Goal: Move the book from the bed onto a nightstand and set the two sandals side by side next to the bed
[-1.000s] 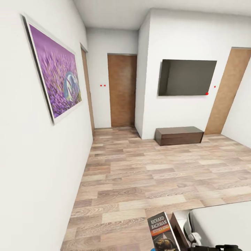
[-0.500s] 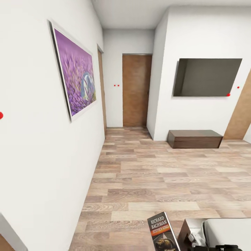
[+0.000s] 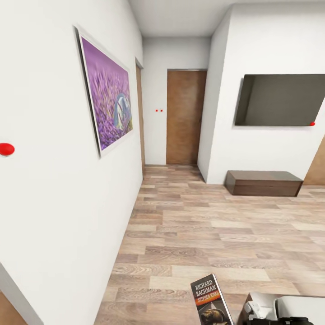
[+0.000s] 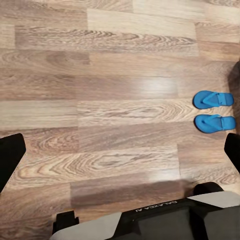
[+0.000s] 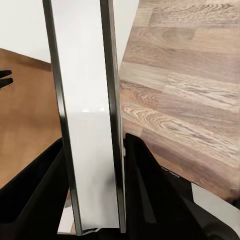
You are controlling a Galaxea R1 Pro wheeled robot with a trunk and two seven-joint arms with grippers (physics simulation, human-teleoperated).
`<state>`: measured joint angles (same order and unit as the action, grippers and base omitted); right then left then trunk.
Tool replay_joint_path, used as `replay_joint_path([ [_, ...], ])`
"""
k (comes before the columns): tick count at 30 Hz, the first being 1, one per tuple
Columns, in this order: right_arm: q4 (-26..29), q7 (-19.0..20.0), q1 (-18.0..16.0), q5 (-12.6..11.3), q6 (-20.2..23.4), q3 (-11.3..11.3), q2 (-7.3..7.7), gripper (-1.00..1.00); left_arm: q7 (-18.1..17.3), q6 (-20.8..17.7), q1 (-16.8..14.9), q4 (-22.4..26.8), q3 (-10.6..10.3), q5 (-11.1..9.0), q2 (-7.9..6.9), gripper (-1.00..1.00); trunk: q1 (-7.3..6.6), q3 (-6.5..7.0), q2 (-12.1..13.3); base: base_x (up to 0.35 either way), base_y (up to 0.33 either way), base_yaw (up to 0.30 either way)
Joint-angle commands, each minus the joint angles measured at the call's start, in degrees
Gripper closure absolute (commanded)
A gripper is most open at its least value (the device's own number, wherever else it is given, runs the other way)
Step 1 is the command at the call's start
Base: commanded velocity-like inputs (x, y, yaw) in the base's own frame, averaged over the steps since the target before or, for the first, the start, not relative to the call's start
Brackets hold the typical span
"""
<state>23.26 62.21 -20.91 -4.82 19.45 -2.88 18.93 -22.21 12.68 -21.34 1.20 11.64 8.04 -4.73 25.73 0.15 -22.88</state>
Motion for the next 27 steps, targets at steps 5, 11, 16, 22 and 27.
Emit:
replay_joint_path([
  [5,0.03,0.00,-0.02,-0.54,0.50,-0.28,0.05,1.00,-0.12,0.24,-0.02,-0.05,0.49,0.59,-0.01,-1.00,0.05,-0.02,-0.03,0.305,0.004,0.002],
  [11,0.03,0.00,-0.01,-0.54,0.50,-0.28,0.05,1.00,-0.12,0.24,-0.02,-0.05,0.49,0.58,-0.01,-1.00,0.05,-0.02,-0.03,0.296,0.107,0.000],
  [16,0.03,-0.01,-0.02,-0.54,0.50,-0.29,0.05,1.00,-0.12,0.24,-0.02,-0.05,0.49,0.58,-0.01,-1.00,0.05,-0.02,-0.03,0.164,0.087,0.000],
  [22,0.03,0.01,-0.02,-0.54,0.50,-0.26,0.05,1.00,-0.06,0.24,-0.02,-0.05,0.49,0.58,-0.01,-1.00,0.05,-0.02,-0.03,0.021,0.010,0.000],
  [27,0.03,0.00,-0.01,-0.54,0.50,-0.26,0.05,1.00,-0.03,0.27,-0.02,-0.05,0.49,0.60,-0.01,-1.00,0.05,-0.02,-0.03,0.174,0.001,0.000],
])
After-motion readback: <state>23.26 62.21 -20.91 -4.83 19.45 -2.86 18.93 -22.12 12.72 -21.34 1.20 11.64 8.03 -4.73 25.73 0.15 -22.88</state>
